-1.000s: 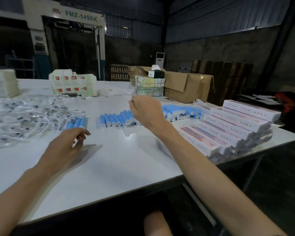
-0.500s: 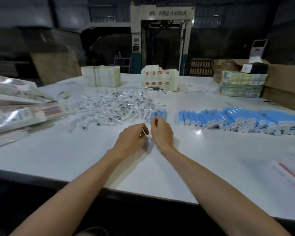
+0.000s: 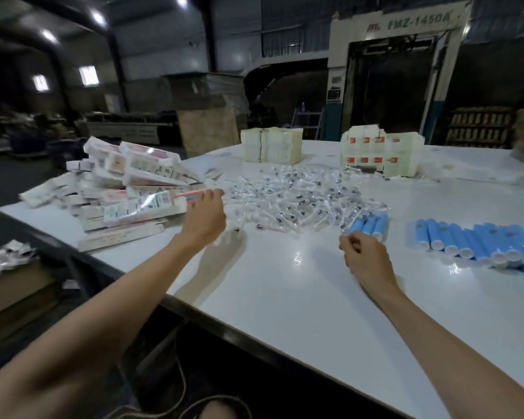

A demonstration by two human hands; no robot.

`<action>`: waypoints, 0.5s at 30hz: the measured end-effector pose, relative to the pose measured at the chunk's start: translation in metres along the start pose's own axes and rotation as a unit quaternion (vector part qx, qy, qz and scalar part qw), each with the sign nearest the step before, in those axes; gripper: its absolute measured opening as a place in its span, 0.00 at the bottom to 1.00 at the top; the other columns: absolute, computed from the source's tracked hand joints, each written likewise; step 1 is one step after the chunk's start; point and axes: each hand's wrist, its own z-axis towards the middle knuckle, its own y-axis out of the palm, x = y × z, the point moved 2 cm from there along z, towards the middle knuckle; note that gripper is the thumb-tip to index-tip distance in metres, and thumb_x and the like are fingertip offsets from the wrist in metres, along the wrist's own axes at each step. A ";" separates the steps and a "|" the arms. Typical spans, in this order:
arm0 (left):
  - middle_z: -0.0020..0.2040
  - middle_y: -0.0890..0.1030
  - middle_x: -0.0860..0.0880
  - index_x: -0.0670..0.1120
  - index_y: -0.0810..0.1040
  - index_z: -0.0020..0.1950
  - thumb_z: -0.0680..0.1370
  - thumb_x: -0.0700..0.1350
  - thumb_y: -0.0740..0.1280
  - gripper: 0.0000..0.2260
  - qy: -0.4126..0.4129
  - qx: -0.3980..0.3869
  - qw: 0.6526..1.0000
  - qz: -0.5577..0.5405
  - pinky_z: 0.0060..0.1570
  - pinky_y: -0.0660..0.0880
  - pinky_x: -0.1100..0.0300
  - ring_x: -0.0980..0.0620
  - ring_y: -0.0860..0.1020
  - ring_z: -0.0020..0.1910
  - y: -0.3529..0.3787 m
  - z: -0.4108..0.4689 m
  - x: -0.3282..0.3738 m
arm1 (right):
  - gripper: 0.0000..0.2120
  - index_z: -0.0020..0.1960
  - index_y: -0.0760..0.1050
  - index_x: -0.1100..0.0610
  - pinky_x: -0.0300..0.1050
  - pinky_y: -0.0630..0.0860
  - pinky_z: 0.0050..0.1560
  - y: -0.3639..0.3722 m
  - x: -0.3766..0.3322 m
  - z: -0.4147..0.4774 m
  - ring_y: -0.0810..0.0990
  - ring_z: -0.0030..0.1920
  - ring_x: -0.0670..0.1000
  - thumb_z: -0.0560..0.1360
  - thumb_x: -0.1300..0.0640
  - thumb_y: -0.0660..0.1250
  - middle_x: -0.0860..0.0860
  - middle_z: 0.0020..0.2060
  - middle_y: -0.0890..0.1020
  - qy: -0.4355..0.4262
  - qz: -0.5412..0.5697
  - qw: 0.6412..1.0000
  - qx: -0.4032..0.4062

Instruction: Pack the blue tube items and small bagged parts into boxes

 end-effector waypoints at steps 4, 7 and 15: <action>0.74 0.71 0.34 0.39 0.65 0.78 0.81 0.35 0.67 0.26 -0.084 0.000 0.990 0.113 0.72 0.68 0.34 0.33 0.68 0.74 -0.021 0.027 -0.080 | 0.14 0.40 0.76 0.53 0.56 0.80 0.42 0.004 0.001 0.002 0.80 0.33 0.53 0.82 0.48 0.66 0.48 0.31 0.82 -0.007 0.036 0.999 -0.012; 0.78 0.69 0.33 0.36 0.63 0.80 0.83 0.32 0.60 0.24 -0.137 -0.034 0.979 0.146 0.73 0.66 0.30 0.32 0.66 0.78 -0.032 0.042 -0.132 | 0.14 0.40 0.75 0.53 0.57 0.80 0.43 0.006 0.001 0.004 0.80 0.33 0.53 0.82 0.48 0.66 0.49 0.31 0.81 -0.013 0.049 0.998 -0.023; 0.71 0.77 0.35 0.40 0.64 0.80 0.81 0.33 0.65 0.27 -0.124 -0.073 0.968 0.207 0.69 0.69 0.33 0.31 0.74 0.70 -0.028 0.041 -0.178 | 0.15 0.39 0.75 0.52 0.60 0.82 0.45 0.004 -0.004 0.002 0.81 0.35 0.56 0.82 0.48 0.66 0.51 0.31 0.81 -0.025 0.038 0.998 -0.037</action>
